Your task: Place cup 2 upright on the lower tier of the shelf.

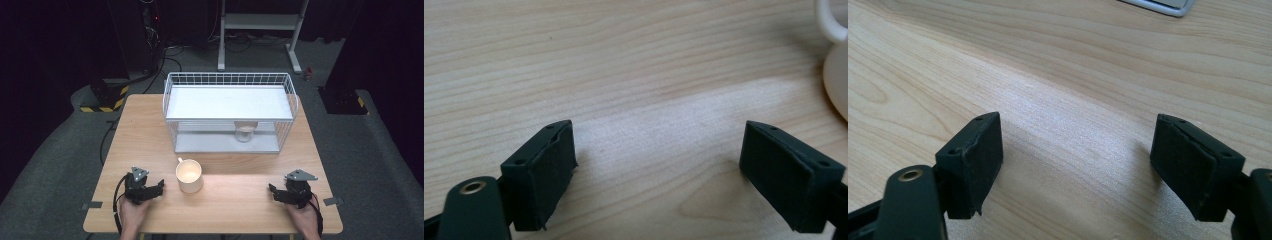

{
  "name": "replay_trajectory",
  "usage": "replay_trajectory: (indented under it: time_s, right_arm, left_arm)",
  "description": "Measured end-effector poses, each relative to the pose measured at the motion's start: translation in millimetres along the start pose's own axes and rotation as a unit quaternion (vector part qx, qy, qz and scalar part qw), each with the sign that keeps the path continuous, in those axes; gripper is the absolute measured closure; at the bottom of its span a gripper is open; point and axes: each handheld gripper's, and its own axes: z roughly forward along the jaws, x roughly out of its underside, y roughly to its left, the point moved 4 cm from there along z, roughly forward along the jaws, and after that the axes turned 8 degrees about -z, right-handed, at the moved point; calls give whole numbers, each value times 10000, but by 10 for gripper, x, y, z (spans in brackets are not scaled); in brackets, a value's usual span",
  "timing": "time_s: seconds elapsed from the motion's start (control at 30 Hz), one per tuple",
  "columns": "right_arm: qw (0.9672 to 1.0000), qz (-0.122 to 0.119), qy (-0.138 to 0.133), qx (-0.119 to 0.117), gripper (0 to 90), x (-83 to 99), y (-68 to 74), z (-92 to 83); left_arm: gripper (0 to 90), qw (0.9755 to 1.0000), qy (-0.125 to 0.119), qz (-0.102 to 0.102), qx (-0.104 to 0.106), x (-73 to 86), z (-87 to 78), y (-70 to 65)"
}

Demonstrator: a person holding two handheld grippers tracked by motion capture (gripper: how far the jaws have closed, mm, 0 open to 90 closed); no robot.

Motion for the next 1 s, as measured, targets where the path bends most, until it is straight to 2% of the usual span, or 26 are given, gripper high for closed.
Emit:
replay_trajectory:
  time_s: [0.07,0.1,0.17,0.4,0.7,0.83,1.0]
  right_arm:
    - [10000,-4,0,9,193,-4,2,6]
    - [10000,-4,0,9,193,-4,2,6]
    - [10000,-5,5,14,191,-7,3,9]
    - [10000,7,7,27,191,-8,5,10]
    - [10000,-26,6,31,191,-6,0,11]
    - [10000,-26,6,31,191,-6,0,11]
    - [10000,-29,2,31,191,-6,0,11]
  left_arm:
    - [148,9999,8,-20,152,6,-20,-30]
    - [145,9999,8,-20,152,6,-20,-30]
    - [144,9997,-76,46,227,26,-54,-86]
    - [124,9985,-132,185,508,108,-170,-217]
    - [114,9972,-160,354,638,212,-280,-354]
    - [114,9966,-150,413,698,260,-324,-468]
    - [111,9956,-130,599,708,259,-329,-591]
